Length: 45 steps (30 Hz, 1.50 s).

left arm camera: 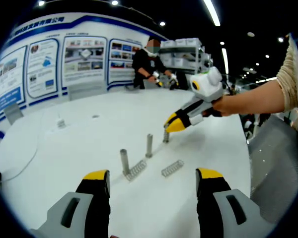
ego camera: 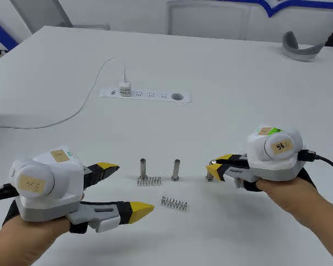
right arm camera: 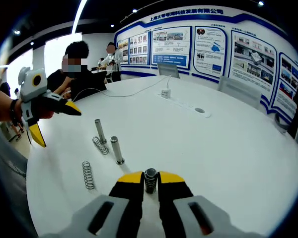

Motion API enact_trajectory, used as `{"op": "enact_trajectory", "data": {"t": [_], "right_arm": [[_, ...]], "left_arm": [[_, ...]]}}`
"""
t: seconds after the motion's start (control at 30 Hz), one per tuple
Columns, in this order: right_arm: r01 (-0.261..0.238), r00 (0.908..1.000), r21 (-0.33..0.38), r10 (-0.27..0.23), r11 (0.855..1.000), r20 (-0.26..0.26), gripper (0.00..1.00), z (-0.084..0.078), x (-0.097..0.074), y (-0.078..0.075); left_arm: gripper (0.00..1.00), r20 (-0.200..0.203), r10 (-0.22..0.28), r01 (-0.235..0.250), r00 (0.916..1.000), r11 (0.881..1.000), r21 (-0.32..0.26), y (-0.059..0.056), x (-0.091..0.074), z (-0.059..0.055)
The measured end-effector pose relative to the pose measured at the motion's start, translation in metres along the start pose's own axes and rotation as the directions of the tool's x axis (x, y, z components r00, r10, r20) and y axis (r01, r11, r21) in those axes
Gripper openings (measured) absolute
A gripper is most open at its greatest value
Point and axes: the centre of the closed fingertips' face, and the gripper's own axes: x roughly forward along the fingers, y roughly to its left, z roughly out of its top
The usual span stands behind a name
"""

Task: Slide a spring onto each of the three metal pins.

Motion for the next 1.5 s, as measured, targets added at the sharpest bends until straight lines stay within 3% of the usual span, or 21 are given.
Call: {"op": "enact_trajectory", "data": {"t": [0.67,1.03,1.5], "right_arm": [[0.01,0.9999,0.008,-0.009,1.0,-0.011,0.18,-0.011,-0.019,0.004],[-0.018,0.9997,-0.02,0.018,1.0,-0.018,0.18,-0.015,-0.027,0.025],[-0.087,0.9962,-0.071,0.087,0.994,-0.007,0.18,0.001,-0.025,0.054]], "left_arm": [[0.72,0.006,-0.002,0.002,1.0,1.0,0.005,-0.001,0.0,0.002],[0.72,0.01,-0.006,0.006,0.9999,1.0,0.007,-0.005,0.001,0.004],[0.72,0.012,-0.012,0.012,0.9999,1.0,0.016,-0.007,0.002,0.006]]}}
